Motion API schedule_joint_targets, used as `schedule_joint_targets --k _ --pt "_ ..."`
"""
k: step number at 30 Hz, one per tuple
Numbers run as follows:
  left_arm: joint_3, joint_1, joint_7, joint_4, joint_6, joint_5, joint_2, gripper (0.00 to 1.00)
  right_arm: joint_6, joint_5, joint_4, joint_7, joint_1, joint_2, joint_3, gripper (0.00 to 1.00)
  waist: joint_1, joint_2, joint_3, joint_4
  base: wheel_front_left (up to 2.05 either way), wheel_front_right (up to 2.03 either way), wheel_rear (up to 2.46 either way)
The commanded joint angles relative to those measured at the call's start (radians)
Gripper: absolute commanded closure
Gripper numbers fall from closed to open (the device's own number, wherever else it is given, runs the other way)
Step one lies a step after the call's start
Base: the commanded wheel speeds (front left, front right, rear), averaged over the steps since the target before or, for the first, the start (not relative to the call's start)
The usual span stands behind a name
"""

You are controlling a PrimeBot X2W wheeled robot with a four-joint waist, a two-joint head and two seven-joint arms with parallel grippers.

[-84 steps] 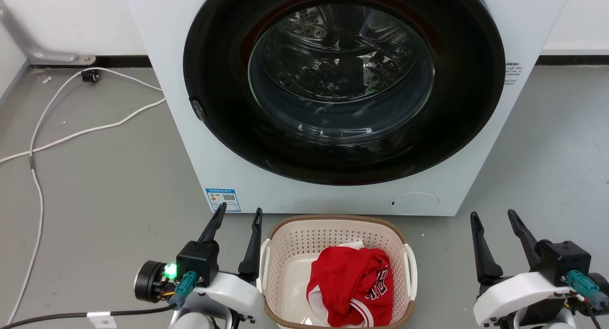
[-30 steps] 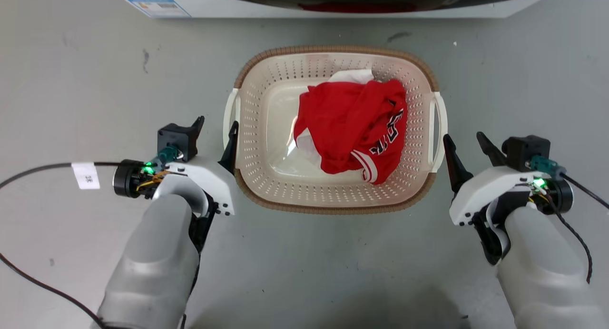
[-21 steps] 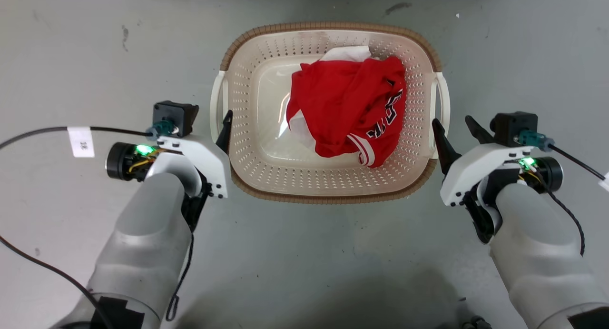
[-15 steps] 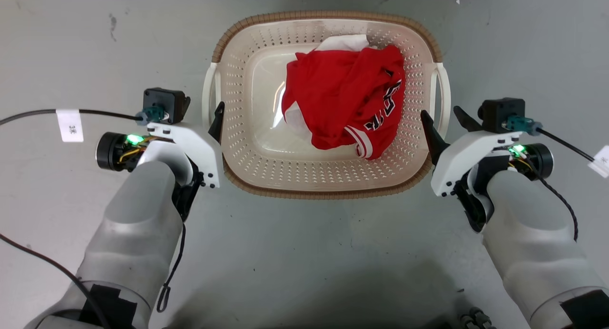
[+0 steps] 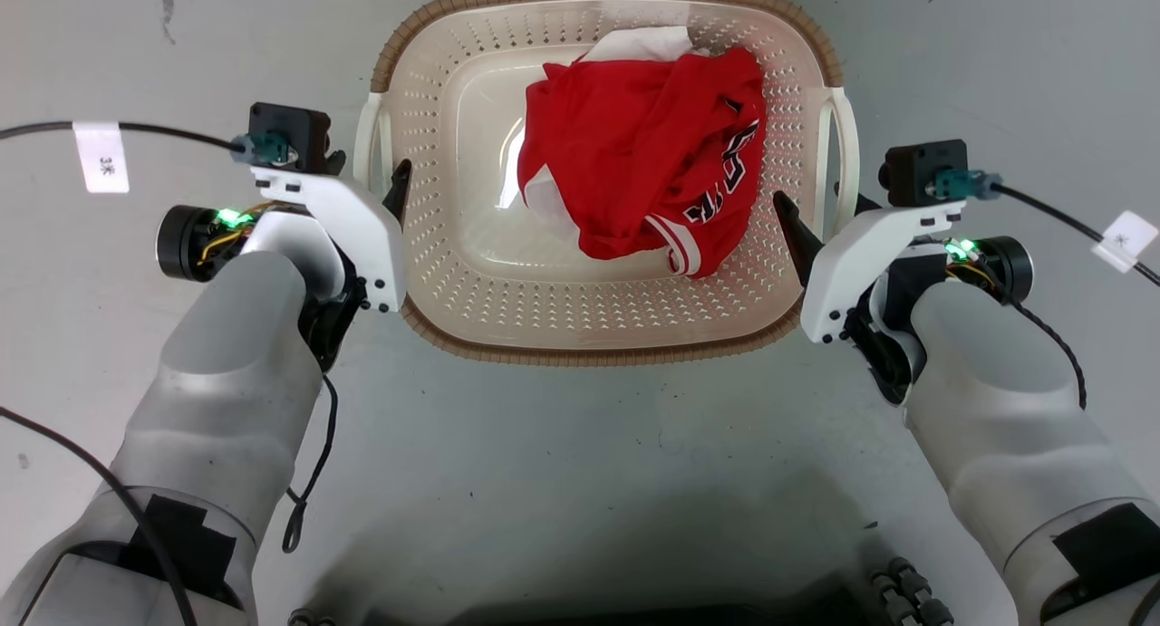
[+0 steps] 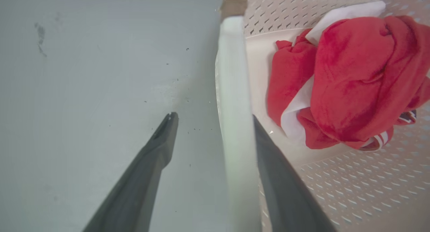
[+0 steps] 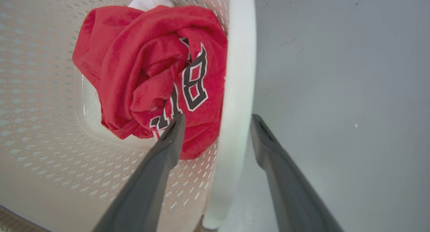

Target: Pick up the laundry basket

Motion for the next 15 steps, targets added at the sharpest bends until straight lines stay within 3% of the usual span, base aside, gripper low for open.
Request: schedule_joint_targets --k 1,2,3,15 --pt "-0.017 -0.016 0.033 0.002 -0.002 -0.03 0.006 0.47 0.0 0.019 0.007 0.019 -0.024 0.004 0.015 0.71 -0.0001 0.0 0.003 -0.001 0.0 0.0 0.0" --pt "-0.028 -0.02 0.052 0.0 -0.002 -0.045 0.008 0.67 0.0 0.028 0.008 0.026 -0.028 0.004 0.023 1.0 -0.0001 0.0 0.004 -0.002 0.0 0.0 0.0" --pt "-0.039 -0.024 0.065 -0.004 -0.002 -0.057 0.013 1.0 0.0 0.037 0.008 0.031 -0.033 0.003 0.031 1.0 -0.0001 0.0 0.004 -0.002 0.0 0.0 0.0" --pt "-0.133 0.015 0.121 -0.017 0.0 -0.206 0.011 1.0 0.001 0.132 0.011 0.087 0.018 -0.012 0.136 1.0 -0.0001 0.0 -0.082 0.009 0.0 0.0 0.0"
